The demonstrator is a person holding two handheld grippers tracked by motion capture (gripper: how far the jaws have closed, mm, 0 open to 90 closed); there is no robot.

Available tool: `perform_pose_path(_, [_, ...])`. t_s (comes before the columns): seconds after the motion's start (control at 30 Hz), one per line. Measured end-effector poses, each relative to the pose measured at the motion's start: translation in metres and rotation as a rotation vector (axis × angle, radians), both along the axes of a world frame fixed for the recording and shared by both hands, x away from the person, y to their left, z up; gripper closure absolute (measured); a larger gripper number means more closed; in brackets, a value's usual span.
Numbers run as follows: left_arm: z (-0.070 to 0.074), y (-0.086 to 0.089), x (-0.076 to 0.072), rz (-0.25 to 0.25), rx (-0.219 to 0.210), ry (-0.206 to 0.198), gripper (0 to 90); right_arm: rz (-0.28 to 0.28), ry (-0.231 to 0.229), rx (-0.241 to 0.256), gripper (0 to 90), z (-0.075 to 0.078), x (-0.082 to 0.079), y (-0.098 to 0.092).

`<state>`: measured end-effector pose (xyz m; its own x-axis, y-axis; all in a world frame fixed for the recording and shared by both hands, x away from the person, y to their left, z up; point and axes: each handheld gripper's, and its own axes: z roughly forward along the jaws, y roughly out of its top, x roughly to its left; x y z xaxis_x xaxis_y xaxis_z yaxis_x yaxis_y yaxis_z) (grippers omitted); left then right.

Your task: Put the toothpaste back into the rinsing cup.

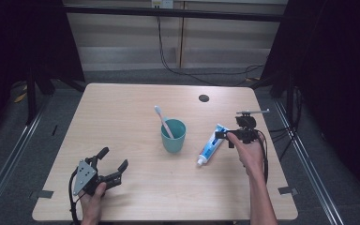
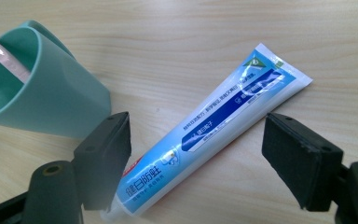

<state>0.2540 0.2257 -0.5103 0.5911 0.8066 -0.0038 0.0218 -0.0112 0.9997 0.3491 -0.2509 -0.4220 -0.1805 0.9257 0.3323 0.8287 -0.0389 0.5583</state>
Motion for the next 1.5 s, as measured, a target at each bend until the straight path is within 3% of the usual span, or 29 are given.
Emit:
perform_pose_path(0.2, [0.000, 0.000, 0.000, 0.000, -0.002, 0.000, 16.1, 0.020, 0.016, 0.021, 24.3, -0.003, 0.007, 0.002])
perform_pose_path(0.27, [0.000, 0.000, 0.000, 0.000, -0.002, 0.000, 16.1, 0.008, 0.024, 0.024, 29.4, -0.003, 0.008, 0.002])
perform_pose_path(0.6, [0.000, 0.000, 0.000, 0.000, 0.000, 0.001, 16.0, -0.016, 0.125, 0.019, 32.1, -0.006, 0.018, 0.009])
perform_pose_path(0.87, [0.000, 0.000, 0.000, 0.000, -0.001, 0.001, 16.1, -0.036, 0.185, -0.002, 22.9, -0.007, 0.026, 0.008])
perform_pose_path(1.1, [0.000, 0.000, 0.000, 0.000, -0.002, -0.001, 16.0, -0.034, 0.250, -0.006, 19.7, -0.019, 0.033, 0.013])
perform_pose_path(1.5, [0.000, 0.000, 0.000, -0.002, -0.003, 0.000, 16.0, -0.054, 0.335, -0.064, 28.4, -0.035, 0.045, 0.024])
